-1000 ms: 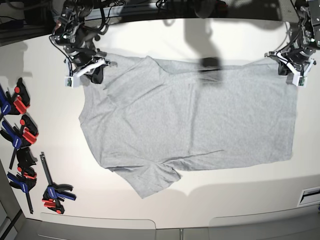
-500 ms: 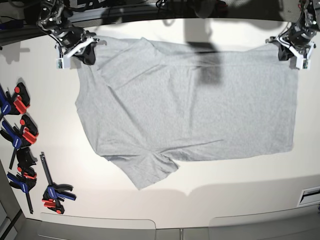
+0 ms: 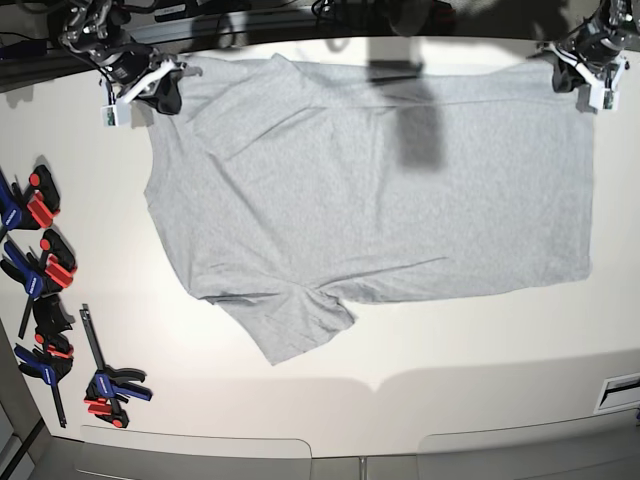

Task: Fold the T-shirt properly
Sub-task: 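Drag the shirt further toward the robot with both grippers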

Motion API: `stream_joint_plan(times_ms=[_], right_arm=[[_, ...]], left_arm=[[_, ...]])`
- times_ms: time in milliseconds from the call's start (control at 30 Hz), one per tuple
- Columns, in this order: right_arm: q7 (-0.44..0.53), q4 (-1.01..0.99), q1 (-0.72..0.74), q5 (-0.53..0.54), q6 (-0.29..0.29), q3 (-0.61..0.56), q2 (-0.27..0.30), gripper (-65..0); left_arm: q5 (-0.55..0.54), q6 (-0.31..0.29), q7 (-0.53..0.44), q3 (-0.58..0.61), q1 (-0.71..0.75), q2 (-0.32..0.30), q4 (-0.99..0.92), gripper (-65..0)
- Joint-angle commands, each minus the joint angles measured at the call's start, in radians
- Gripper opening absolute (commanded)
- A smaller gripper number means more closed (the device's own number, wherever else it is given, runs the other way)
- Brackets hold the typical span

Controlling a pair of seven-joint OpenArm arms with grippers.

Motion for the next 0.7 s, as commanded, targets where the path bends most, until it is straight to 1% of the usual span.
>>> stream_joint_plan(times_ms=[0,167,333,500,567,633,667], right_arm=[[-0.083,0.004,-0.038,-0.052,-0.032,0.006,0.010,-65.0],[-0.081,0.026,-0.087,-0.047,-0.032,0.010,0.010,-65.0],[-0.050,0.035,-0.089,-0.037,-0.032,0.032,0.011,-65.0],[-0.044,0.124,-0.087,0.058,-0.032,0.095,0.010,-65.0],[-0.024,0.175,-0.086,0.093,-0.032,0.127,0.010,-65.0],[0.004,0.230,-0.071,0.108,-0.032,0.158,0.010,-65.0],[0.004,0.254,-0.056,0.106,-0.032,0.170,0.010,-65.0]], left_arm=[[0.058,0.018,0.101,-0.010,0.033,-0.003,-0.003,-65.0],[0.035,0.018,0.102,-0.060,0.035,-0.003,0.001,-65.0],[0.035,0.018,0.093,-0.062,0.031,-0.005,0.016,-65.0],[0.035,0.018,0.090,-0.105,0.032,-0.004,0.169,-65.0],[0.035,0.018,0.058,-0.139,0.032,-0.004,0.254,-64.6],[0.035,0.020,0.021,-0.175,0.029,-0.004,0.336,-57.7],[0.035,0.030,0.005,-0.191,0.029,-0.004,0.374,-55.1]])
